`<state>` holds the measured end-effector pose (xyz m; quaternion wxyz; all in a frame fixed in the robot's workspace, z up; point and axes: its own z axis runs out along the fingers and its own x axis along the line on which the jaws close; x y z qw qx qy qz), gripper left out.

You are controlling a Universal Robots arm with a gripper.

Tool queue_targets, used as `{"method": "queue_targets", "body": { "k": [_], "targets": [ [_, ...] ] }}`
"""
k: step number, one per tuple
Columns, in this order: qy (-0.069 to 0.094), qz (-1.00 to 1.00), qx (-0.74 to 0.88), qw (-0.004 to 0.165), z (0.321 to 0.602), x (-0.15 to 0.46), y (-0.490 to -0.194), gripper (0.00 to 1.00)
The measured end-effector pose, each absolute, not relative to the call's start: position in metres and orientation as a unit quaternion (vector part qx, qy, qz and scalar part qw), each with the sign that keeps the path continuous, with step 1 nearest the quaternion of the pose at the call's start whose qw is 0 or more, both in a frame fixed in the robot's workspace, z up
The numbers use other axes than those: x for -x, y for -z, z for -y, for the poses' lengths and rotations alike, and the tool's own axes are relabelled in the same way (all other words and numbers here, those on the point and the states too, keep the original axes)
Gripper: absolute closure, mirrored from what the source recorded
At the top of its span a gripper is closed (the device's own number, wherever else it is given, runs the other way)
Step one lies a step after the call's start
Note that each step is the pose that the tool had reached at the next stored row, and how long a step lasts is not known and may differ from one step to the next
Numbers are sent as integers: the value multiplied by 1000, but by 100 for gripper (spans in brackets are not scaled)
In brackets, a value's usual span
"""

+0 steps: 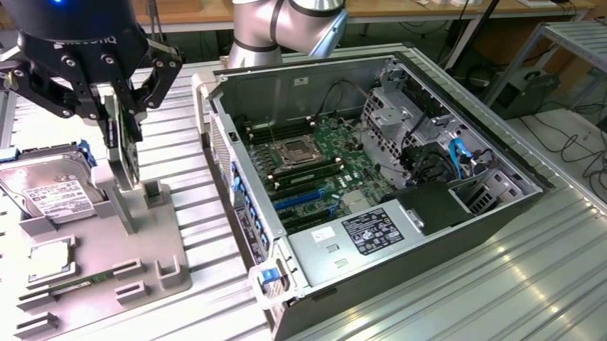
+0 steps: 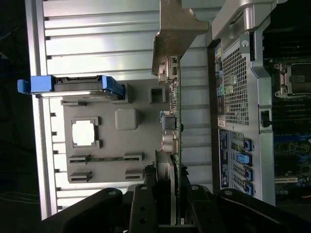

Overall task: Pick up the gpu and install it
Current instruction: 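Pick up the gpu and move the gpu toward the slot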

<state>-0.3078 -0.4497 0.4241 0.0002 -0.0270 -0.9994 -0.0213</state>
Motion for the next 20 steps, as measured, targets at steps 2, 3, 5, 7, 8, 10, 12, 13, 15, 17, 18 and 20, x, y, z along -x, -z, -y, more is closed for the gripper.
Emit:
{"method": "queue_targets", "body": {
  "k": [2, 3, 5, 7, 8, 10, 12, 13, 15, 17, 18, 20],
  "targets": [
    [21, 999, 27, 0, 450, 308, -427, 72],
    [21, 999, 27, 0, 450, 308, -429, 72],
    [21, 999, 27, 0, 450, 308, -432, 72],
    [21, 999, 27, 0, 450, 308, -435, 72],
    [21, 999, 27, 0, 450, 308, -436, 72],
    [21, 999, 27, 0, 450, 308, -439, 72],
    [21, 999, 27, 0, 450, 308, -442, 72],
    [21, 999, 27, 0, 450, 308, -443, 72],
    [21, 999, 27, 0, 450, 308, -444, 72],
    [21, 999, 27, 0, 450, 308, -444, 72],
    [21, 999, 27, 0, 450, 308, -444, 72],
    [21, 999, 27, 0, 450, 308, -444, 72]
  ]
}}
